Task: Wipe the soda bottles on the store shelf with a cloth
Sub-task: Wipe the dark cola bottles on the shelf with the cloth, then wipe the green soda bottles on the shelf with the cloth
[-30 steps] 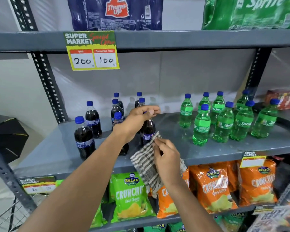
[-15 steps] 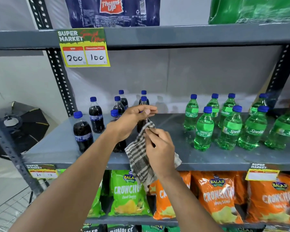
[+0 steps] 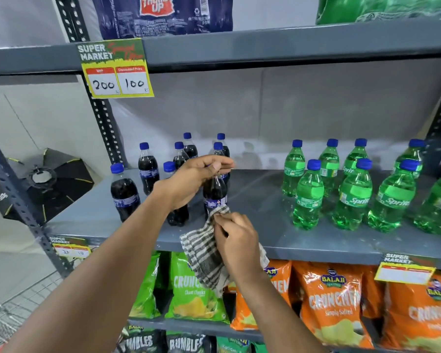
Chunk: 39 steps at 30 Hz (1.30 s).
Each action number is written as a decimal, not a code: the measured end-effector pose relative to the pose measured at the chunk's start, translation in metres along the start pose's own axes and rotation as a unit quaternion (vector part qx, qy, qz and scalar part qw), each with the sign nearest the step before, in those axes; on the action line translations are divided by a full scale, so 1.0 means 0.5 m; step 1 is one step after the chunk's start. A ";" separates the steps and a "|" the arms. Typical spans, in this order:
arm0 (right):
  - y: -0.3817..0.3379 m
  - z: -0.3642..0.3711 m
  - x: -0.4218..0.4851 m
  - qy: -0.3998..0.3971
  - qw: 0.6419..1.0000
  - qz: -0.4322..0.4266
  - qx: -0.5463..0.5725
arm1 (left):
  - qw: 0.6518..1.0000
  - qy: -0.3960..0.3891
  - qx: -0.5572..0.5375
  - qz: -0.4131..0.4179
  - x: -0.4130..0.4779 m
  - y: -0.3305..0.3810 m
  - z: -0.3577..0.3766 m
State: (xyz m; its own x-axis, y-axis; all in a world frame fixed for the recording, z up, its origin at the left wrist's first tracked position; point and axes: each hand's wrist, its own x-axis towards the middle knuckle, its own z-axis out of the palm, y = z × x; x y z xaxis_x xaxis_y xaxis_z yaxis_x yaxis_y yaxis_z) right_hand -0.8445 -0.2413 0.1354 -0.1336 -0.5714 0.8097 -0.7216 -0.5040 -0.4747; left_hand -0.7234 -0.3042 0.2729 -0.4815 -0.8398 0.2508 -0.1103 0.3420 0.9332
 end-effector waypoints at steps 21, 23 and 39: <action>0.016 -0.049 0.012 -0.009 1.000 0.001 0.022 | 0.999 0.030 0.007 0.007 0.002 0.000 0.015; 0.019 -0.069 0.009 0.014 0.999 -0.002 0.033 | 0.999 0.032 0.007 0.007 0.003 0.003 0.012; 0.110 -0.311 -0.002 0.153 0.988 -0.011 -0.014 | 0.992 -0.017 -0.012 0.125 0.126 0.095 0.223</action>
State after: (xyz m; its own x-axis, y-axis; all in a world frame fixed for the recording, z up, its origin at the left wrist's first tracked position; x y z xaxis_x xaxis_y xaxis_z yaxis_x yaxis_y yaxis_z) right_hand -0.9897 -0.1678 0.1623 -0.3142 -0.3358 0.8880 -0.7442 -0.4937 -0.4500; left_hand -0.8557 -0.2938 0.3043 -0.5210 -0.7148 0.4665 0.0361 0.5276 0.8487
